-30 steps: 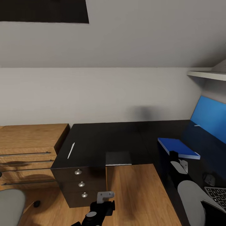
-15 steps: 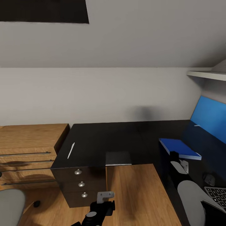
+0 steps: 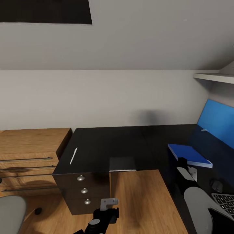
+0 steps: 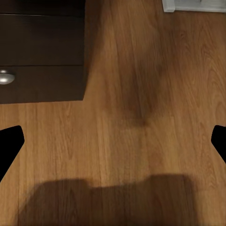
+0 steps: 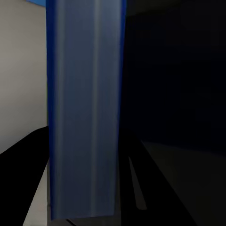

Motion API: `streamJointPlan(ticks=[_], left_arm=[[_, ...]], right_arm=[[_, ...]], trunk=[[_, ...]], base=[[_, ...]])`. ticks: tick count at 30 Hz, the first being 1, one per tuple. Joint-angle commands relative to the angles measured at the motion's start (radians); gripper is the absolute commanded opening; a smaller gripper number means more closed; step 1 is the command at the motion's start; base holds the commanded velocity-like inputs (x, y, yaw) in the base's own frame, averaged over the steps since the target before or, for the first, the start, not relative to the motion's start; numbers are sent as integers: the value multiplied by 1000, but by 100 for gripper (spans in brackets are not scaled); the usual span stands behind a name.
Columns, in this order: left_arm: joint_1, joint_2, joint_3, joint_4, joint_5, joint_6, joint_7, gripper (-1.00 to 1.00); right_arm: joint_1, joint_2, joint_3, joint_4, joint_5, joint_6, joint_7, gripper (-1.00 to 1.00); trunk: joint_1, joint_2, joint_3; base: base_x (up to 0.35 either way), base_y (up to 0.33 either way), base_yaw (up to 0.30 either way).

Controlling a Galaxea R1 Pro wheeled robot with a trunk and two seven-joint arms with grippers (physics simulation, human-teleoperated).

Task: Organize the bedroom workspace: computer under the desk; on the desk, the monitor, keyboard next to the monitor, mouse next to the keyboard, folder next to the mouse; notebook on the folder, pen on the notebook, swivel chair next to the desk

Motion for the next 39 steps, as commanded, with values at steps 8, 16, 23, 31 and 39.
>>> streamJointPlan(ticks=[8, 16, 23, 31, 39], left_arm=[[-1, 2, -2, -2, 2, 4, 7, 100], [-1, 2, -1, 0, 4, 4, 6, 100], [-2, 2, -2, -1, 3, 7, 7, 100], [-1, 2, -1, -1, 3, 6, 8, 100], [-1, 2, 0, 11, 3, 5, 11, 100]], right_arm=[[0, -1, 1, 0, -17, -1, -2, 100], [0, -1, 1, 0, -17, -2, 0, 100], [0, -1, 2, 0, -17, -2, 0, 100], [0, 0, 3, 0, -17, -3, 0, 100], [3, 9, 2, -34, -17, -10, 6, 100]], trunk=[[0, -1, -1], [0, -1, -1], [0, -1, -1], [0, -1, -1], [0, -1, -1]], base=[[0, 0, 0], [0, 0, 0], [-119, 0, 0], [-67, 0, 0], [-2, 0, 0]])
